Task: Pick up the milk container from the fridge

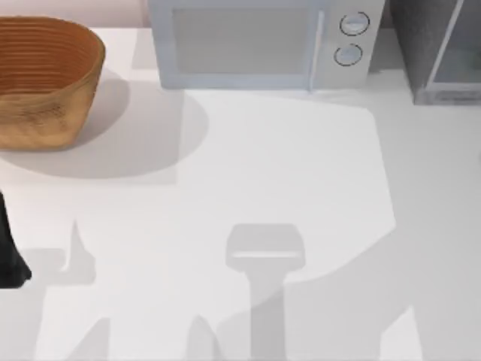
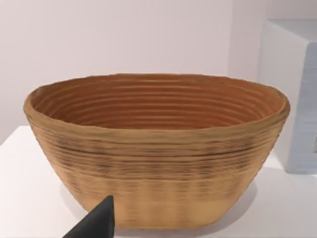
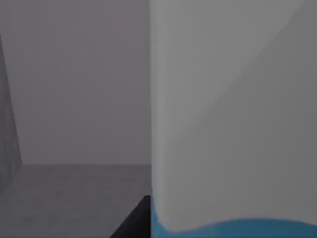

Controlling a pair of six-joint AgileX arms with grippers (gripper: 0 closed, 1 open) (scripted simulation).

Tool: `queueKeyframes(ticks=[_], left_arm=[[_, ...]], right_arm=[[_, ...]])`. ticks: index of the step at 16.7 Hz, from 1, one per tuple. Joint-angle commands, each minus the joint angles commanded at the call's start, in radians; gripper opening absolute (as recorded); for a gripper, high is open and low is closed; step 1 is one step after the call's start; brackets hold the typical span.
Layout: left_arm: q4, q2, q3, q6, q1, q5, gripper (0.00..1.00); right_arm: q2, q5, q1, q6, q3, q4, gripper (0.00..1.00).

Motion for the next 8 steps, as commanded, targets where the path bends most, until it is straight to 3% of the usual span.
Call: queueKeyframes(ticks=[8], left_arm=[[0.0, 0.0, 0.0, 0.0, 0.0, 0.0, 1.0]], right_arm=[[-0.031, -0.001, -0.003, 0.005, 0.007, -0.034, 0.0]])
